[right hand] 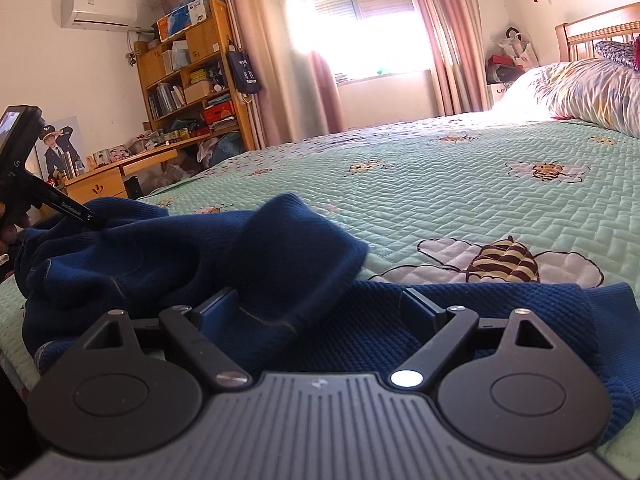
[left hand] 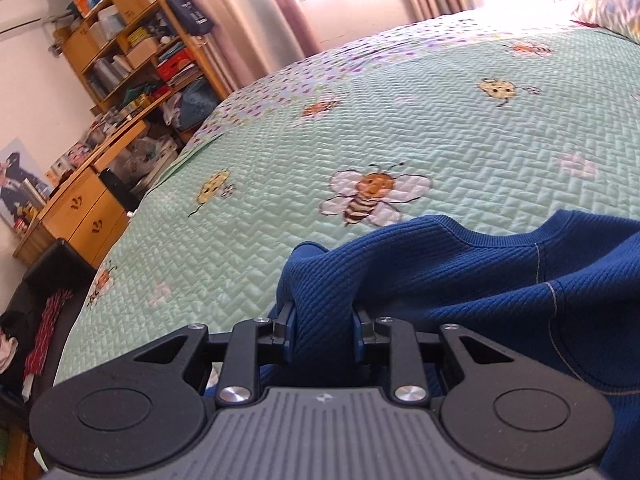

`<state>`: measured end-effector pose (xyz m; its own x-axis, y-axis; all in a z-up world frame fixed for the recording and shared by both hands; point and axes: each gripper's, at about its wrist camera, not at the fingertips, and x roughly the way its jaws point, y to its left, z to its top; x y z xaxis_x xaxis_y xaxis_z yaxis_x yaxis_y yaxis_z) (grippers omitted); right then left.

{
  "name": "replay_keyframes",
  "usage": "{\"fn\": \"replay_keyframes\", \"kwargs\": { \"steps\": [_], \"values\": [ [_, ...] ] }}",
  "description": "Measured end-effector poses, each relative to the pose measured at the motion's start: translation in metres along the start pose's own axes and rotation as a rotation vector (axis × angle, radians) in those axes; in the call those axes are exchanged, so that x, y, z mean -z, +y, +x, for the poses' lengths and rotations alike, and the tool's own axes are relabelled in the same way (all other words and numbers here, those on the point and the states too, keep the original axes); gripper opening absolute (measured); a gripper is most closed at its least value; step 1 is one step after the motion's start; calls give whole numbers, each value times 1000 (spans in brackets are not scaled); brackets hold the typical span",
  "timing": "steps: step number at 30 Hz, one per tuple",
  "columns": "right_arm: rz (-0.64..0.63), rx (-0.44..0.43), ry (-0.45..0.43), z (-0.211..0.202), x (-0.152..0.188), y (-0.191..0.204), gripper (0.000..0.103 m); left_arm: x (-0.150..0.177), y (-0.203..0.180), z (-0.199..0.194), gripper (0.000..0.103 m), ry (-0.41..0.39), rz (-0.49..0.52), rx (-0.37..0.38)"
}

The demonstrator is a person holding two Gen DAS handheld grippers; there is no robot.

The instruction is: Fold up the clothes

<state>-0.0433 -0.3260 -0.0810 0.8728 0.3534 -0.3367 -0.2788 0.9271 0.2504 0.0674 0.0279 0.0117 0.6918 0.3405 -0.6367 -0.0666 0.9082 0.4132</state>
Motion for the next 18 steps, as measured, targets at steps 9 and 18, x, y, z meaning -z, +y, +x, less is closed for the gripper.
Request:
{"fn": "replay_keyframes", "kwargs": {
  "steps": [9, 18],
  "values": [
    [20, -3, 24, 3, 3, -4, 89, 39, 23, 14, 29, 55, -100, -42],
    [21, -15, 24, 3, 4, -2, 89, 37, 38, 25, 36, 99, -168, -40]
  ]
}}
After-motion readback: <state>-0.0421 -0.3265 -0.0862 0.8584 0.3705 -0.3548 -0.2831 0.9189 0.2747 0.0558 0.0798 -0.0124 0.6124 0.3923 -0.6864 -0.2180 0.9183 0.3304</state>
